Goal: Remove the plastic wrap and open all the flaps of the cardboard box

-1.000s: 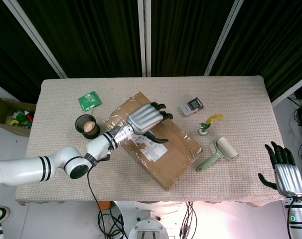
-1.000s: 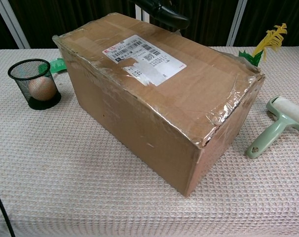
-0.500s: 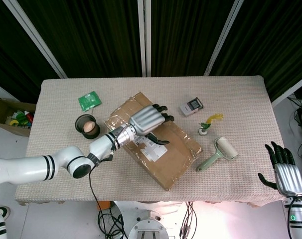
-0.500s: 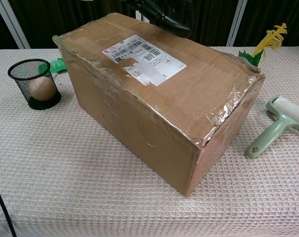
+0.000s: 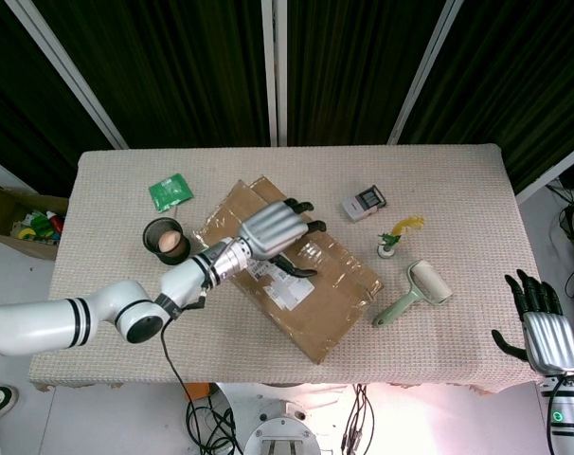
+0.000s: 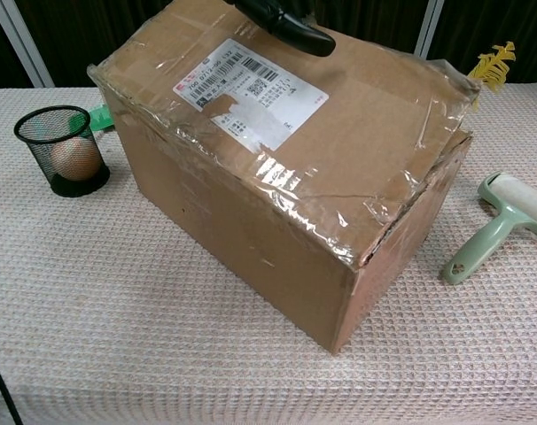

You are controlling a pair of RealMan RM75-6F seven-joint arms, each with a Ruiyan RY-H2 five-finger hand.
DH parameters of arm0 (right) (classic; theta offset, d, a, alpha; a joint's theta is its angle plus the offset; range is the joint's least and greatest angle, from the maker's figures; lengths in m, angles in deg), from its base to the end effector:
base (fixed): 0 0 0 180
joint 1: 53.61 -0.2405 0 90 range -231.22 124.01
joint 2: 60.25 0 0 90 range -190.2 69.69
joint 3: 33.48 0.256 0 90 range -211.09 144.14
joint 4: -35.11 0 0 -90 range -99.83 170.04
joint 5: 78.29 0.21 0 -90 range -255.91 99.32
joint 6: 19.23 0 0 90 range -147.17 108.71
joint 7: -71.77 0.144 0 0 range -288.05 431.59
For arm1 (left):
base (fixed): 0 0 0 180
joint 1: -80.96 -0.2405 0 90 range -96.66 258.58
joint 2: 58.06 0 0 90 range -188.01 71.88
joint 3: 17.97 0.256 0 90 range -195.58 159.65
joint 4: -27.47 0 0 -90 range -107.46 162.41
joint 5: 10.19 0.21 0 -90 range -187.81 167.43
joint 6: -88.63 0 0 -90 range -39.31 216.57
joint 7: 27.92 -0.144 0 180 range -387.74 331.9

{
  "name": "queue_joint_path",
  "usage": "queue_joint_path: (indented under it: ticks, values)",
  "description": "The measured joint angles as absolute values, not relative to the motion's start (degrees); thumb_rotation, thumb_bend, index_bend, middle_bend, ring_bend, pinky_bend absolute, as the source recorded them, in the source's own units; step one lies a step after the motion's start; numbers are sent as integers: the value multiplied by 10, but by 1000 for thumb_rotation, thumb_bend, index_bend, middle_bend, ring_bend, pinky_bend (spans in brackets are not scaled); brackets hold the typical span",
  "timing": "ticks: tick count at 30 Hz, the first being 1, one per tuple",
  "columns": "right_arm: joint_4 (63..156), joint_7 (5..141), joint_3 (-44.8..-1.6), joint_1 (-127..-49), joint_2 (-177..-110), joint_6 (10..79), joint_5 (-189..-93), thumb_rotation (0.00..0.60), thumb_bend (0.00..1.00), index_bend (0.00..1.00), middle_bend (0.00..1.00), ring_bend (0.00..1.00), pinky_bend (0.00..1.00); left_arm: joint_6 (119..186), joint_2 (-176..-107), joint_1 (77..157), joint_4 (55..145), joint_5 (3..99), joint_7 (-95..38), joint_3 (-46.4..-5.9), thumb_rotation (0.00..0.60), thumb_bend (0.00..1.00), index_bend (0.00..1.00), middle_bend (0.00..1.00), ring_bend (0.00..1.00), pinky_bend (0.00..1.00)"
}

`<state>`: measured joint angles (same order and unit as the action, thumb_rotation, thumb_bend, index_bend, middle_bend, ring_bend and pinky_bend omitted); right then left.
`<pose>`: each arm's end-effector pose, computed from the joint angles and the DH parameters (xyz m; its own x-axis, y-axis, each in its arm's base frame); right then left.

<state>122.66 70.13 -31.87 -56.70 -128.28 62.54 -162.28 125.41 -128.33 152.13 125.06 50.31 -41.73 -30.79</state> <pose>-0.3363 -0.1665 0.1362 0.4284 -0.0945 0.8986 -0.8991 0.0541 0.4343 0.0276 0.3713 0.0412 0.6189 0.2049 0.7582 0.5857 -0.7636 -0.2717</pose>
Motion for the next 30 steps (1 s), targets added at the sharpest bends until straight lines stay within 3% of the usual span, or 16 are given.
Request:
queue_joint_path:
  ticks: [5, 13, 23, 26, 30]
  values:
    - [1228, 698, -318, -568, -1281, 624, -1623, 600, 198, 0, 0, 0, 0, 1266, -1235, 1507, 1306, 505, -418, -306, 152, 158, 223, 592, 138, 240]
    - [1234, 685, -317, -575, -1283, 618, -1627, 600, 198, 0, 0, 0, 0, 1278, -1094, 1453, 1444, 520, -385, -301, 0, 81, 192, 550, 138, 240]
    - [1251, 654, -320, -584, -1289, 611, -1636, 600, 198, 0, 0, 0, 0, 1305, -970, 1349, 1542, 620, -249, -303, 0, 55, 179, 502, 138, 241]
    - [1255, 647, -321, -585, -1288, 610, -1638, 600, 198, 0, 0, 0, 0, 1318, -949, 1319, 1550, 662, -215, -302, 0, 48, 173, 525, 138, 241]
    - [1259, 642, -322, -584, -1286, 612, -1639, 600, 198, 0, 0, 0, 0, 1327, -915, 1286, 1555, 709, -188, -293, 0, 37, 161, 630, 167, 241]
